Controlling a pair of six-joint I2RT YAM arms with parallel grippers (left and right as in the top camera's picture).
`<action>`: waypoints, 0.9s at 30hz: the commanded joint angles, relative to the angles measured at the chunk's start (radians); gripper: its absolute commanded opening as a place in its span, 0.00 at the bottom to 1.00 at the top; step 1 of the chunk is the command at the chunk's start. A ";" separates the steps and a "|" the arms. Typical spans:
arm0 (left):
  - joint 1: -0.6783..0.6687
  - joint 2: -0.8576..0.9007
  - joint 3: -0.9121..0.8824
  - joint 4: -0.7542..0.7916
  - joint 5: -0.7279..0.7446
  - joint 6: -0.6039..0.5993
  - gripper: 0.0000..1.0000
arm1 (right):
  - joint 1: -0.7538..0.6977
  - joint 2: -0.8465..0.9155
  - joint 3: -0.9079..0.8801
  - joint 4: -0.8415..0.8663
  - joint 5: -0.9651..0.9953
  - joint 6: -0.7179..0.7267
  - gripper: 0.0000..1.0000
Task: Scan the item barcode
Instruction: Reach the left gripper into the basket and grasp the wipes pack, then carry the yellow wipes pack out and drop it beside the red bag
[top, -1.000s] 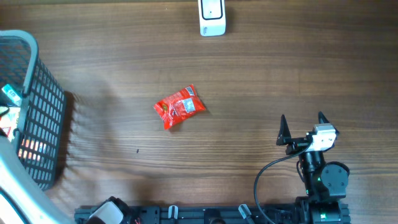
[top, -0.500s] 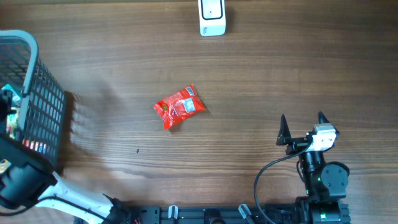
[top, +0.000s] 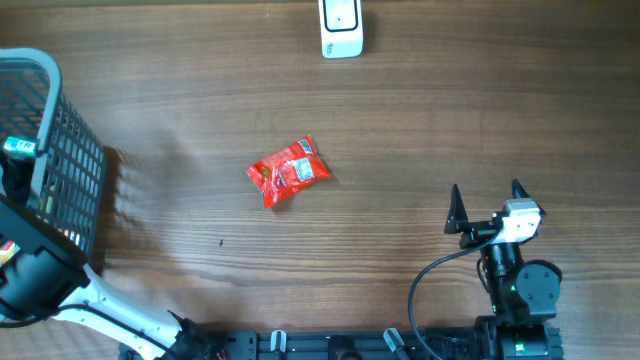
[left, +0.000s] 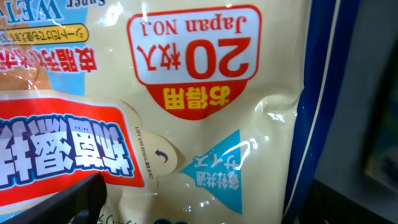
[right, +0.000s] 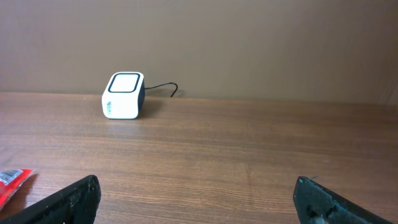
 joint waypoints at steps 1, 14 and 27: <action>-0.003 0.061 -0.053 0.014 -0.057 0.016 0.84 | 0.004 -0.005 -0.001 0.003 -0.003 -0.010 1.00; -0.003 -0.104 0.032 -0.018 0.250 0.097 0.04 | 0.004 -0.005 -0.001 0.003 -0.003 -0.010 1.00; -0.032 -0.755 0.087 0.209 0.645 -0.099 0.04 | 0.004 -0.005 -0.001 0.003 -0.003 -0.010 1.00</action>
